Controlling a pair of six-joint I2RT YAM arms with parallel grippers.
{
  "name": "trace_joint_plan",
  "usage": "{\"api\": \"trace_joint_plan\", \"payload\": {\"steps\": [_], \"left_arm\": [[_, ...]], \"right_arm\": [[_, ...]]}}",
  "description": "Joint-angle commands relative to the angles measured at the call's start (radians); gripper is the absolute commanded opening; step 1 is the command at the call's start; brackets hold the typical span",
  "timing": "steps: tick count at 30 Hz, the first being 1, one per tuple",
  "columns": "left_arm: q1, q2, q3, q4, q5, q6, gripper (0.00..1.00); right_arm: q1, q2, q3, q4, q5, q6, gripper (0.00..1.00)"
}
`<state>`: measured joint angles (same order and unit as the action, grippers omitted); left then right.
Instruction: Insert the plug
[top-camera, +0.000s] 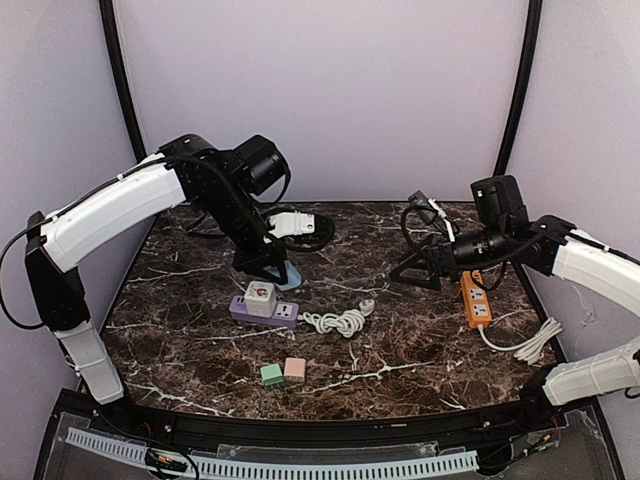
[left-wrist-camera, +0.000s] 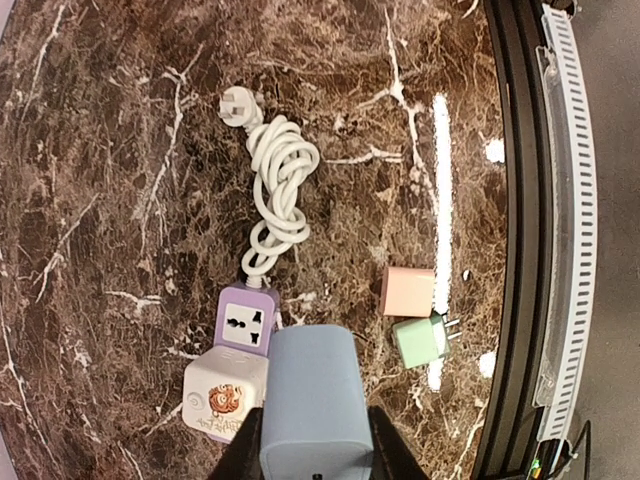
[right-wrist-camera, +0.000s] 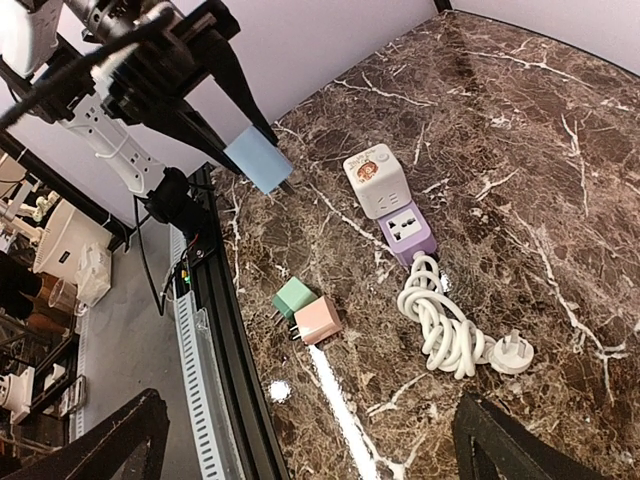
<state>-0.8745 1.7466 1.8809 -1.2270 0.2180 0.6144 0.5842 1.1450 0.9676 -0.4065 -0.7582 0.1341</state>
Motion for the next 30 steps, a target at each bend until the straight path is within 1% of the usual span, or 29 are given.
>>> {"api": "trace_joint_plan", "payload": {"steps": [1, 9, 13, 19, 30], "left_arm": [[-0.004, 0.045, 0.038, -0.112, -0.05, 0.07, 0.01], [-0.008, 0.111, 0.044, -0.132, -0.126, 0.119, 0.01], [-0.019, 0.144, 0.043, -0.11, -0.175, 0.132, 0.01], [-0.034, 0.212, 0.061, -0.078, -0.205, 0.149, 0.01], [-0.036, 0.259, -0.025, 0.003, -0.298, 0.172, 0.01]], "right_arm": [[-0.006, 0.006, -0.01, -0.006, 0.016, -0.012, 0.99], [-0.006, 0.034, 0.006, -0.023, 0.025, -0.015, 0.99], [-0.005, 0.035, 0.004, -0.033, 0.028, -0.019, 0.99], [-0.004, 0.036, 0.008, -0.047, 0.037, -0.022, 0.99], [-0.006, 0.038, 0.005, -0.087, 0.05, -0.038, 0.99]]}}
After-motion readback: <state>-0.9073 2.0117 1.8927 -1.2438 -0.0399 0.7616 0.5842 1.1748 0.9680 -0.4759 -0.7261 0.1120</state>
